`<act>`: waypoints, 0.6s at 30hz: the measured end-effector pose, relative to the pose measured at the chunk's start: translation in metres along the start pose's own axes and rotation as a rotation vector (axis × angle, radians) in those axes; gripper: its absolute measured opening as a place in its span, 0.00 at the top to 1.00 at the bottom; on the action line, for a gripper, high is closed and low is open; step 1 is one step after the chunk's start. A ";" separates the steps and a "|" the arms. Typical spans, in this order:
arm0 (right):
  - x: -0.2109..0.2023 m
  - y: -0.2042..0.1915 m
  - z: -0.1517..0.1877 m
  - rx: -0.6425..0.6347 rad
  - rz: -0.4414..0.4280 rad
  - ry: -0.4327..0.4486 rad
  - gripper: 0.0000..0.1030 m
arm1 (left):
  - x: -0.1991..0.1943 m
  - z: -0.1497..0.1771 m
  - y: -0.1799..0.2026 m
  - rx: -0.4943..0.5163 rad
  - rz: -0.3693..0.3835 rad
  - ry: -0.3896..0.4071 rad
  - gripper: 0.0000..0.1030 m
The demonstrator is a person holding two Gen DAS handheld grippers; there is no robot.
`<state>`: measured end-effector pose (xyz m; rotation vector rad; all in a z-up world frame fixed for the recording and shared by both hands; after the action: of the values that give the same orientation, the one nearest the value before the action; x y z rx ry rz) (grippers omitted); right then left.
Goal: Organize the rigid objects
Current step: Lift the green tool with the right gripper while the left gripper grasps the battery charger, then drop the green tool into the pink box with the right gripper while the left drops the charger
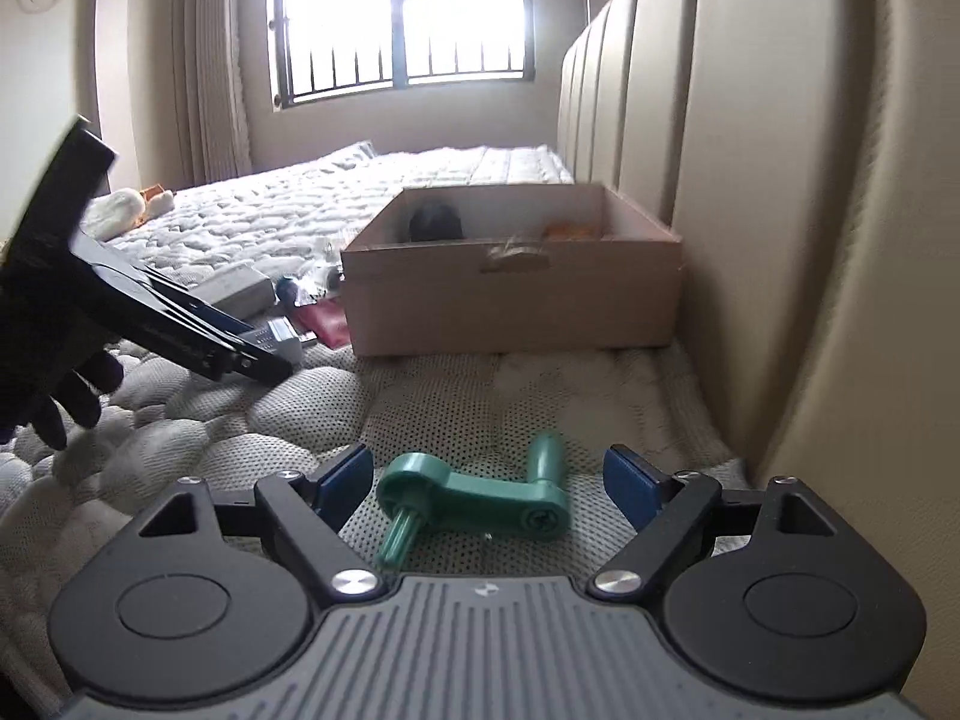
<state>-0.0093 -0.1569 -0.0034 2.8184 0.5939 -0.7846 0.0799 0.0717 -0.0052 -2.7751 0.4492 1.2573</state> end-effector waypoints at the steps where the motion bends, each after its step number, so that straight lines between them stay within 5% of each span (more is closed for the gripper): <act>1: -0.004 -0.001 0.002 -0.011 -0.001 -0.001 0.18 | -0.003 0.002 0.002 0.014 0.001 0.003 0.46; 11: 0.022 0.002 -0.005 0.039 0.002 -0.118 0.18 | -0.049 0.037 0.028 0.020 -0.009 0.047 0.48; 13: 0.022 -0.001 -0.006 0.021 0.007 -0.112 0.33 | -0.057 0.042 0.035 0.021 -0.003 0.048 0.48; 18: 0.007 -0.010 -0.012 -0.031 -0.018 -0.099 0.35 | -0.081 0.054 0.059 0.033 0.033 0.063 0.48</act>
<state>-0.0026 -0.1422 0.0028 2.7307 0.6108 -0.9045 -0.0270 0.0436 0.0229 -2.7975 0.5169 1.1600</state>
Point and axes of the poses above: each gripper's, at about its wrist camera, not at the fingertips, and x roughly the way its jaws point, y to its right, z to its underside, the point moved 4 cm from there along x, roughly the way its jaws point, and after that the axes turned 7 degrees about -x, right-handed, at the moved point
